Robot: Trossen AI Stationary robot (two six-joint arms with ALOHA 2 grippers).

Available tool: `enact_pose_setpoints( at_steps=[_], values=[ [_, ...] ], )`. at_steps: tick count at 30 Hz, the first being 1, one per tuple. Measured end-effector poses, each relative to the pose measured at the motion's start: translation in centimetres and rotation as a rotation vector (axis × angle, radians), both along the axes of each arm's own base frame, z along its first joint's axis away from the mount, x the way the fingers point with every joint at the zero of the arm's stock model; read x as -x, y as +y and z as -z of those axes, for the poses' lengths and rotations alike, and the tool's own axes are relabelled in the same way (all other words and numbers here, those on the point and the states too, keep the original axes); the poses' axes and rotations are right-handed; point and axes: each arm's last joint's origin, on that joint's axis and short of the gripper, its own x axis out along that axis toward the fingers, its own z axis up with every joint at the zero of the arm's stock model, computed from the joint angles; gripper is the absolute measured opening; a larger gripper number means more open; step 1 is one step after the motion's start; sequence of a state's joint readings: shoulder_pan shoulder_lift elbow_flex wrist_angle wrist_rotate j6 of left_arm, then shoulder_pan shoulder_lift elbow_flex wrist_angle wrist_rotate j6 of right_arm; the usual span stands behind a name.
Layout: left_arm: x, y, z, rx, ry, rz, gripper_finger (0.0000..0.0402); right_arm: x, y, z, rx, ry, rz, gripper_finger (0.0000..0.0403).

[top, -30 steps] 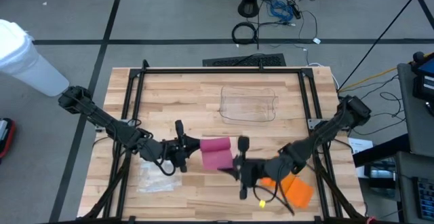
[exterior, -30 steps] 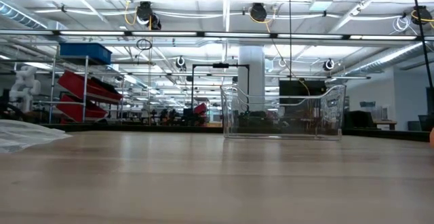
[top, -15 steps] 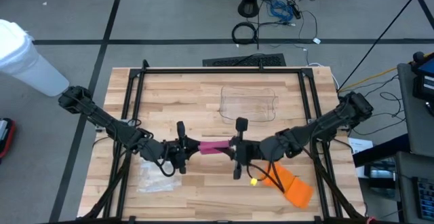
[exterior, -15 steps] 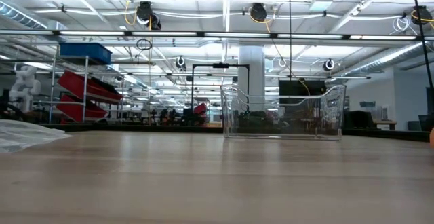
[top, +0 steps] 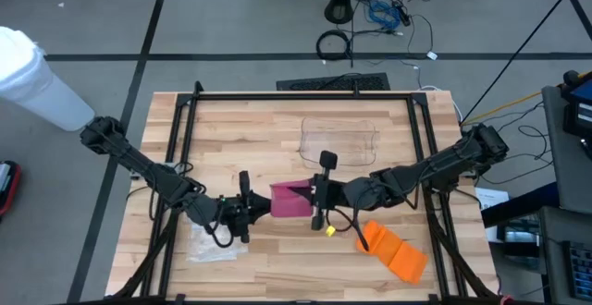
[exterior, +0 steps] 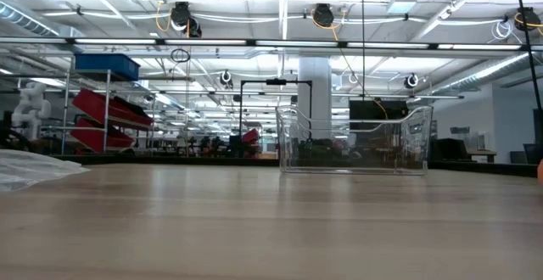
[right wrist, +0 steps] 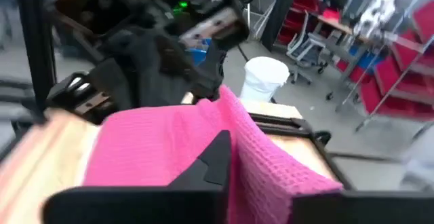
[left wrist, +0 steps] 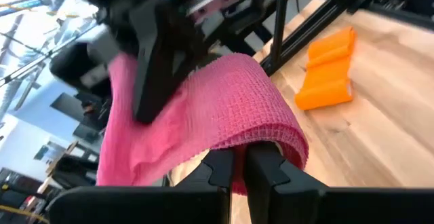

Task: Roll bandage
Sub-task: Roll the pink bandage

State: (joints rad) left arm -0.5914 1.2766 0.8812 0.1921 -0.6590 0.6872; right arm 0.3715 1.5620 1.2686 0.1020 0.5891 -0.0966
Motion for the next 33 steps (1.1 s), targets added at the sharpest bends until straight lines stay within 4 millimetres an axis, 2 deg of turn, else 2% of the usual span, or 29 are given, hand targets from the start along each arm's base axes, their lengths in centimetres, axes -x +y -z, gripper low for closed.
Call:
enact_pose_setpoints(
  at_steps=[8, 13, 18, 24, 27, 30, 33],
  values=[
    [0.4, -0.8, -0.3, -0.025, -0.005, 0.035, 0.0018, -0.7, -1.5, 0.1, -0.530, -0.077, 0.000, 0.0146],
    [0.8, -1.4, -0.3, -0.052, -0.004, 0.069, 0.0018, -0.6, -1.6, 1.0, -0.715, 0.037, -0.063, 0.0201],
    [1.2, -1.9, -0.3, -0.086, -0.003, 0.094, 0.0018, -0.2, -1.7, 0.8, -0.761, 0.045, -0.050, 0.0235],
    [1.4, -2.3, -0.3, -0.107, -0.004, 0.116, 0.0018, 0.5, -1.6, 0.5, -0.785, 0.095, -0.080, 0.0238],
    [1.5, -2.4, -0.4, -0.121, -0.010, 0.127, 0.0018, 0.9, -1.0, 1.1, -0.678, 0.155, -0.074, 0.0237],
    [1.5, -2.5, -0.4, -0.123, -0.011, 0.128, 0.0018, 1.3, -0.9, 2.2, -0.634, 0.216, 0.039, 0.0236],
    [1.5, -2.5, -0.4, -0.124, -0.014, 0.130, 0.0018, 1.7, -0.6, 2.3, -0.573, 0.214, 0.099, 0.0236]
  ],
)
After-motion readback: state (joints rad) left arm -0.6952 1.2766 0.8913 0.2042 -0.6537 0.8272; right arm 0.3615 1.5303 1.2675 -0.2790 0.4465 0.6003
